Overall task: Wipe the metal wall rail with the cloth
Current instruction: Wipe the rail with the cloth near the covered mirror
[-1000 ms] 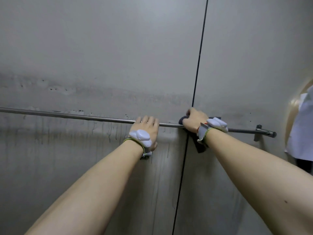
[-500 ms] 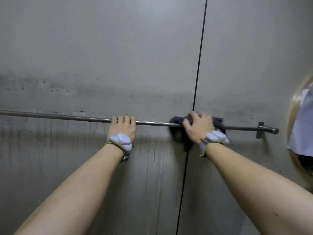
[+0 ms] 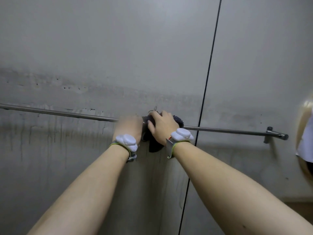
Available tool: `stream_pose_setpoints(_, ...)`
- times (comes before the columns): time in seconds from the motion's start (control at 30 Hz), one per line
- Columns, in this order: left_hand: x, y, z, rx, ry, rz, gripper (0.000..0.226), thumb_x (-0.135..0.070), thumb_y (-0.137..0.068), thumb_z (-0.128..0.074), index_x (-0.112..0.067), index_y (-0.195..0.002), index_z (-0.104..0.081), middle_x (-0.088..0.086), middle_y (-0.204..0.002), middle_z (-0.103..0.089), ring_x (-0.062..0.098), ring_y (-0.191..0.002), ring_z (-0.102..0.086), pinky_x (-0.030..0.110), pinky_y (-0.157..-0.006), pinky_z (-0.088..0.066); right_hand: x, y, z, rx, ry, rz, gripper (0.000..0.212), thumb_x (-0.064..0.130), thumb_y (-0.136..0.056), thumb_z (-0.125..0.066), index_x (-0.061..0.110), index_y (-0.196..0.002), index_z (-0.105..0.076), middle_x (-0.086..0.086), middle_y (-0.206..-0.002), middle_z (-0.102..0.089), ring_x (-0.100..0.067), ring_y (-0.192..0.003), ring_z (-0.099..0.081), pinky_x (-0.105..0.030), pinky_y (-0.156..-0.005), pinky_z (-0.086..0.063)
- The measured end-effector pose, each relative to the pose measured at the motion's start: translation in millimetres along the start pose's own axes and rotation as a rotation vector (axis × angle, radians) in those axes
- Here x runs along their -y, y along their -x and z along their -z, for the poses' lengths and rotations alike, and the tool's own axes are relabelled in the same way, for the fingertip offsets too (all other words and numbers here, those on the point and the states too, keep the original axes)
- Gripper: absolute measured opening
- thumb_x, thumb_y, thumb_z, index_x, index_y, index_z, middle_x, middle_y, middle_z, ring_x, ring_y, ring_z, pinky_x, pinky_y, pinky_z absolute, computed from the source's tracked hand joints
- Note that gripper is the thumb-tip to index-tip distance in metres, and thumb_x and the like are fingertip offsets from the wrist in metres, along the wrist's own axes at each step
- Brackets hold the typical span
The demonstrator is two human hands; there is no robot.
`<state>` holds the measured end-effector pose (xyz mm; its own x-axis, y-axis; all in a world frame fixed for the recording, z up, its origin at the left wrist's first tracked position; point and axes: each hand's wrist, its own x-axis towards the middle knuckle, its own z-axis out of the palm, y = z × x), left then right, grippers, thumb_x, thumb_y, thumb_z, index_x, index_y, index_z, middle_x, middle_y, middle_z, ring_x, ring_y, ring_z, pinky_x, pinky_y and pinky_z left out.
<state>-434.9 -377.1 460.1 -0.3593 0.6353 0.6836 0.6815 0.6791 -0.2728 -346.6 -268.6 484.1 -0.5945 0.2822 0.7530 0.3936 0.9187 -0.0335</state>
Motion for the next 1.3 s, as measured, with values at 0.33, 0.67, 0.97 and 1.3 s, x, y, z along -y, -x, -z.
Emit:
stream_pose_setpoints(0.33,-2.8,0.1,1.0,-0.004,0.002,0.018,0.044,-0.027,-0.088,-0.047,-0.011,-0.128,-0.041,0.008,-0.12,-0.053,0.029,-0.107,-0.05,0.038,-0.092,-0.035,-87.0,37.4,32.1,-0.55,-0.511,-0.914,0.062,0.017,-0.084,-0.058,0.016,-0.142,-0.034,-0.017,-0.139,-0.038,-0.035,-0.129,-0.038,-0.038,-0.103,-0.033)
stream_pose_setpoints(0.67,46.5,1.0,2.7,0.055,-0.107,0.037,0.055,-0.023,-0.084,-0.048,-0.008,-0.136,-0.034,0.012,-0.126,-0.048,0.03,-0.114,-0.046,0.042,-0.101,-0.032,37.4,-8.4,1.7,-0.346,-1.744,-1.337,0.051,0.036,-0.089,-0.039,0.016,-0.135,-0.036,-0.005,-0.141,-0.037,-0.034,-0.11,-0.05,-0.045,-0.067,-0.057)
stream_pose_setpoints(0.97,51.0,9.0,3.5,0.082,-0.106,0.011,0.054,-0.035,-0.084,-0.054,-0.011,-0.129,-0.039,0.008,-0.122,-0.051,0.028,-0.11,-0.05,0.04,-0.095,-0.037,8.4,13.5,13.0,-0.272,-1.523,-1.1,0.043,0.03,-0.095,-0.036,0.007,-0.131,-0.042,-0.016,-0.133,-0.045,-0.029,-0.094,-0.051,-0.043,-0.076,-0.057)
stream_pose_setpoints(1.3,47.9,9.0,1.3,0.125,-0.088,0.014,0.071,-0.043,-0.08,-0.058,-0.008,-0.136,-0.032,0.01,-0.126,-0.048,0.03,-0.113,-0.048,0.046,-0.102,-0.032,0.4,5.4,11.3,-0.289,-1.594,-1.32,0.04,0.042,-0.093,-0.031,0.01,-0.105,-0.052,-0.009,-0.121,-0.051,-0.031,-0.087,-0.053,-0.055,-0.084,-0.051)
